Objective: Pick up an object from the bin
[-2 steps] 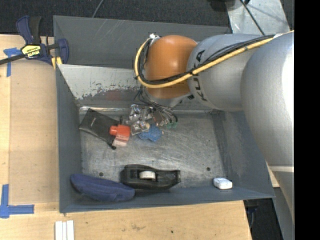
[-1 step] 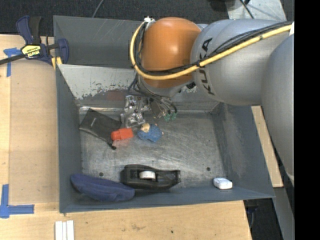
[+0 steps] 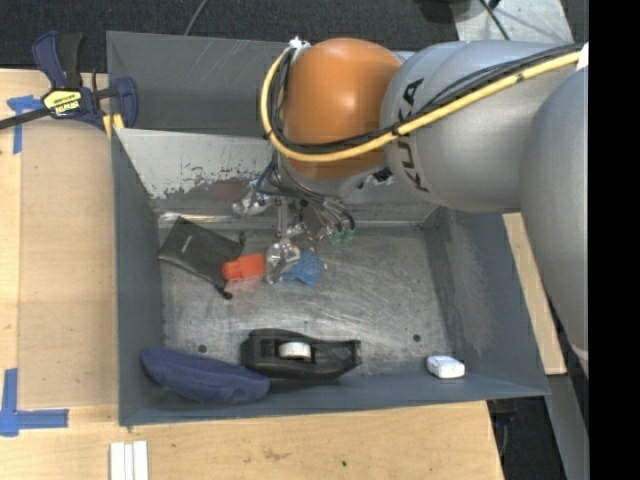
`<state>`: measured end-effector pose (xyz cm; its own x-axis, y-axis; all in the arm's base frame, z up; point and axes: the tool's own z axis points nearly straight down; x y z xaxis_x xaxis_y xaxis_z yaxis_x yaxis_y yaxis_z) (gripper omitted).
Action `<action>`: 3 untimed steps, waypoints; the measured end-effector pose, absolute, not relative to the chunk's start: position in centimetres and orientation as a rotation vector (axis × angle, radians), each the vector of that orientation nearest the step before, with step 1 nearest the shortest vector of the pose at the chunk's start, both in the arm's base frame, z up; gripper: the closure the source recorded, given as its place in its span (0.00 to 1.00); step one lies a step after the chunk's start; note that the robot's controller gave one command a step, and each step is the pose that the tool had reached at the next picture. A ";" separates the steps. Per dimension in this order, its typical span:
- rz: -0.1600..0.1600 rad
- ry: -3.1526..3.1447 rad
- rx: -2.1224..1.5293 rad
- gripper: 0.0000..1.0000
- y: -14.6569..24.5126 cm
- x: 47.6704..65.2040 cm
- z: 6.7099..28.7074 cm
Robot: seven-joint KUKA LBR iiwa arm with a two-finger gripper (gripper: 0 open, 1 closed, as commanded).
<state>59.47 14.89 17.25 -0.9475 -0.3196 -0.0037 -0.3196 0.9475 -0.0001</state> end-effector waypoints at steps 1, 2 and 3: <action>-0.001 3.065 -0.686 0.00 11.7 62.4 7.8; 0.002 3.055 -0.684 1.00 12.0 62.6 8.4; 0.001 3.061 -0.685 0.00 11.9 62.4 8.2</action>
Offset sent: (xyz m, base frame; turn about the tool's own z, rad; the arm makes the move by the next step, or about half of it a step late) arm 0.0284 -0.0294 -0.0918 -0.1185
